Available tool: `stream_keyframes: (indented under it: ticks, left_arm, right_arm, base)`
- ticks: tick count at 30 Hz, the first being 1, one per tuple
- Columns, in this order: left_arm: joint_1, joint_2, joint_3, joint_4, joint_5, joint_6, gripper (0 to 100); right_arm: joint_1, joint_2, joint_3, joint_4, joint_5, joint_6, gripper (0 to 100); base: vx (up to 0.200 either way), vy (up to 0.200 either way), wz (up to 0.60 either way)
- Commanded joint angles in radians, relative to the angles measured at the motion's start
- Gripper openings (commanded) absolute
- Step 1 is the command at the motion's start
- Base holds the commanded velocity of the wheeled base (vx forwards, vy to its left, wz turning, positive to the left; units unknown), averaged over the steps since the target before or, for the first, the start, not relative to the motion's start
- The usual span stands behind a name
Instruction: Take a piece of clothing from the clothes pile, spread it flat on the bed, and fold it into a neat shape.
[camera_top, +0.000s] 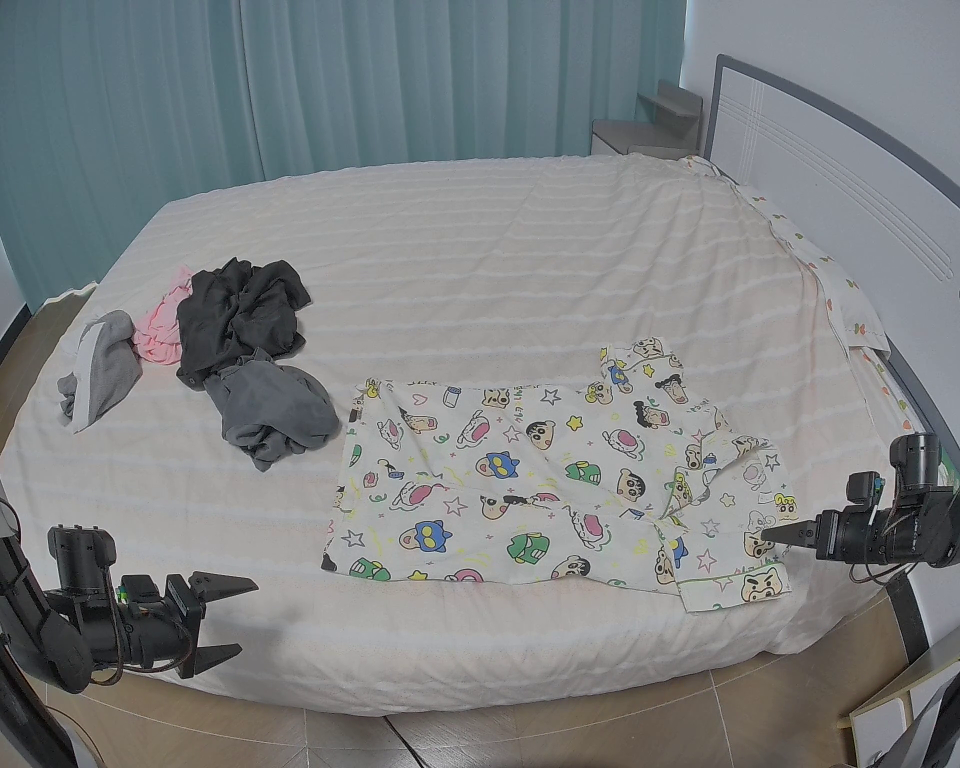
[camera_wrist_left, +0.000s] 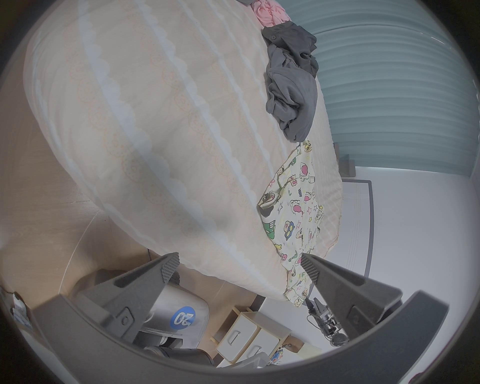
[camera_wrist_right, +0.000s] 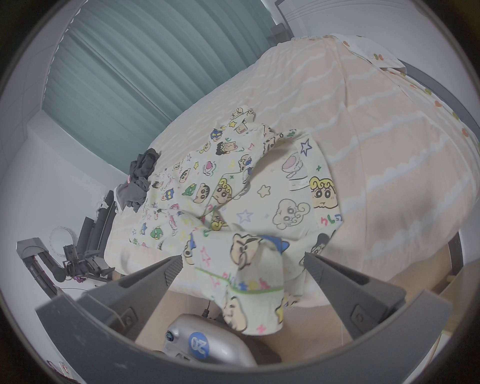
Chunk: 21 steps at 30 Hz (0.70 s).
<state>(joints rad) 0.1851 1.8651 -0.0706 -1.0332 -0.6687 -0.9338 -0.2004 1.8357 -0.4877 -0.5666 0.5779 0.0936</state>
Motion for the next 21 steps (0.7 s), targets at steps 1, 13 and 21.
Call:
stream_keyframes:
  ticks: [1,13,21]
  left_arm:
    - [0.001,0.002,0.0,-0.001,0.0,0.0,100]
    - [0.001,0.002,0.0,-0.001,0.0,0.0,100]
    - [0.001,0.002,0.0,-0.001,0.0,0.0,100]
  right_arm:
    - [-0.017,0.126,-0.034,-0.041,0.008,-0.023,100]
    - [-0.007,0.26,-0.046,-0.197,0.063,-0.025,100]
    - [0.001,0.289,-0.045,-0.251,0.097,-0.022,100]
  base:
    - [0.0,0.0,0.0]
    - [0.0,0.0,0.0]
    - [0.0,0.0,0.0]
